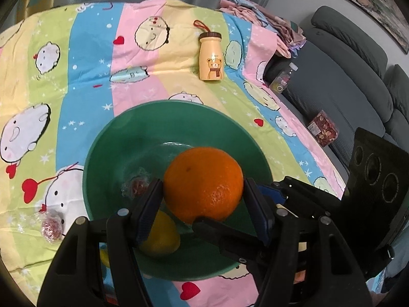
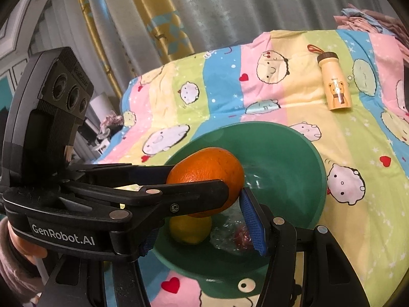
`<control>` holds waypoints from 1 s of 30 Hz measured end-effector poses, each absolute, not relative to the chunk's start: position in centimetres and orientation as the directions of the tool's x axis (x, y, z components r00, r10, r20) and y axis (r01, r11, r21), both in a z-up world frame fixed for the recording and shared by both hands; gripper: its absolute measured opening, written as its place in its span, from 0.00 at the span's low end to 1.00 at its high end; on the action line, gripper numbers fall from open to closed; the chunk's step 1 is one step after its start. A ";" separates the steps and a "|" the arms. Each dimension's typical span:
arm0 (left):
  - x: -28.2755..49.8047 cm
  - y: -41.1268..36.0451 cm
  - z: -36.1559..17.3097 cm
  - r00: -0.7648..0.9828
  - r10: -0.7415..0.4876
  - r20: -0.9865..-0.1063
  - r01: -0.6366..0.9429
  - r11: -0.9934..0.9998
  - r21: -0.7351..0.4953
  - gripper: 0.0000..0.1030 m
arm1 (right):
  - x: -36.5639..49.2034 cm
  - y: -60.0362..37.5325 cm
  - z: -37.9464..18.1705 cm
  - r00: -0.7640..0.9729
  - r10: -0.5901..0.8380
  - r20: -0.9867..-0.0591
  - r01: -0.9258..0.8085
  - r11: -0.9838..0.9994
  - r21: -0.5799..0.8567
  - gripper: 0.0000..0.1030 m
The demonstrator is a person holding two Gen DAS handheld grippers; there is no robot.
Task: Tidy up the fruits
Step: 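Lower the orange into the bowl and open the right gripper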
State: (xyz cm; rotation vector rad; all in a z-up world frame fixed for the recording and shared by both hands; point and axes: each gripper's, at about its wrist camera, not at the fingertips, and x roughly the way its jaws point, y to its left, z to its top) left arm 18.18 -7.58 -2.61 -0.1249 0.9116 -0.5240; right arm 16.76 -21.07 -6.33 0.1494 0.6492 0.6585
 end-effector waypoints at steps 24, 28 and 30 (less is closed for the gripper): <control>19.3 -7.8 -4.1 0.461 -0.490 -0.740 0.366 0.865 -0.345 0.62 | 17.5 -20.1 -6.8 0.602 0.557 -0.572 -0.505 0.821 0.267 0.59; 19.3 -7.8 -4.2 0.463 -0.488 -0.740 0.368 0.865 -0.340 0.62 | 17.5 -20.0 -6.8 0.602 0.557 -0.573 -0.505 0.821 0.267 0.59; 19.4 -7.7 -4.2 0.462 -0.487 -0.741 0.367 0.866 -0.340 0.62 | 17.5 -20.0 -6.8 0.602 0.557 -0.572 -0.506 0.820 0.267 0.59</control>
